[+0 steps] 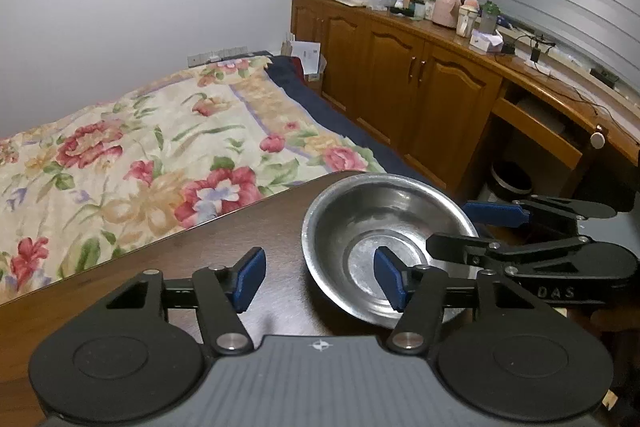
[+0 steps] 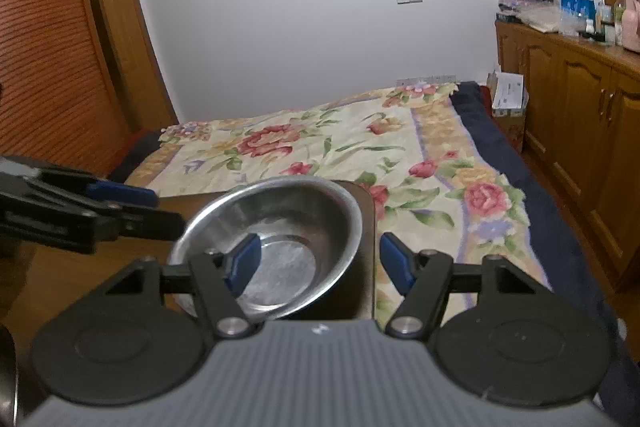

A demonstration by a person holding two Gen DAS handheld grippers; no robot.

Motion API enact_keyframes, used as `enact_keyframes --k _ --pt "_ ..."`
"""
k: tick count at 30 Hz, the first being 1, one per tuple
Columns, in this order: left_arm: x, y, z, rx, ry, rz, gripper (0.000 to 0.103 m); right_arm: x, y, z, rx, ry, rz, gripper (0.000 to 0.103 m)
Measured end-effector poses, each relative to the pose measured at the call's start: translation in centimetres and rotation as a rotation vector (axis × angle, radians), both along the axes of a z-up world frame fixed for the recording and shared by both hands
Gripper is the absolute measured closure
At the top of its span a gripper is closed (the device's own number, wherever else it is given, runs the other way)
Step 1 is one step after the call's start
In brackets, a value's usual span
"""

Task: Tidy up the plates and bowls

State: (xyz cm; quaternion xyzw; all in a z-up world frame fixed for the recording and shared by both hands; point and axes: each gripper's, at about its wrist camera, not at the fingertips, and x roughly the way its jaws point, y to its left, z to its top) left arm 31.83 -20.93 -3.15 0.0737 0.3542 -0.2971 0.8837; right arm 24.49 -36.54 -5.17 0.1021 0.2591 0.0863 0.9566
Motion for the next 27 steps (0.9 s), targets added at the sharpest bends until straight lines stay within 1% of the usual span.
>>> enact_keyframes --k 6,11,13,15,17,19,20,23,25,26,27 --pt "0.4 -1.1 -0.4 0.027 0.004 -0.002 0.042 0.5 -0.5 -0.3 0.032 0.012 0.009 0.04" --pt "0.7 -1.5 -0.8 0.044 0.008 -0.005 0.042 0.6 -0.4 -0.3 0.035 0.015 0.021 0.042" --pt "0.7 -1.7 -1.0 0.047 0.014 -0.006 0.043 0.7 -0.4 -0.3 0.034 0.015 0.024 0.045" --pt "0.9 -1.8 -1.2 0.049 0.024 -0.007 0.049 0.7 -0.2 -0.3 0.032 0.018 0.028 0.05" --pt "1.0 -1.8 -1.4 0.048 0.035 -0.007 0.051 0.9 -0.2 -0.4 0.03 0.022 0.029 0.052" --pt "1.1 -1.8 -1.5 0.044 0.048 -0.008 0.056 0.9 -0.2 -0.4 0.028 0.026 0.031 0.056" --pt "1.2 -1.7 -1.6 0.043 0.055 -0.008 0.059 0.9 -0.2 -0.4 0.03 0.027 0.031 0.056" --pt "1.6 -1.5 -1.7 0.023 0.086 -0.008 0.06 1.1 -0.1 -0.4 0.03 0.03 0.032 0.057" --pt "1.8 -1.4 -1.8 0.013 0.102 -0.003 0.063 1.1 0.0 -0.5 0.031 0.033 0.033 0.059" --pt "1.8 -1.3 -1.9 0.018 0.101 0.002 0.068 1.3 0.0 -0.5 0.032 0.036 0.033 0.06" --pt "1.7 -1.3 -1.9 0.022 0.103 0.005 0.073 1.4 0.0 -0.5 0.033 0.039 0.032 0.064"
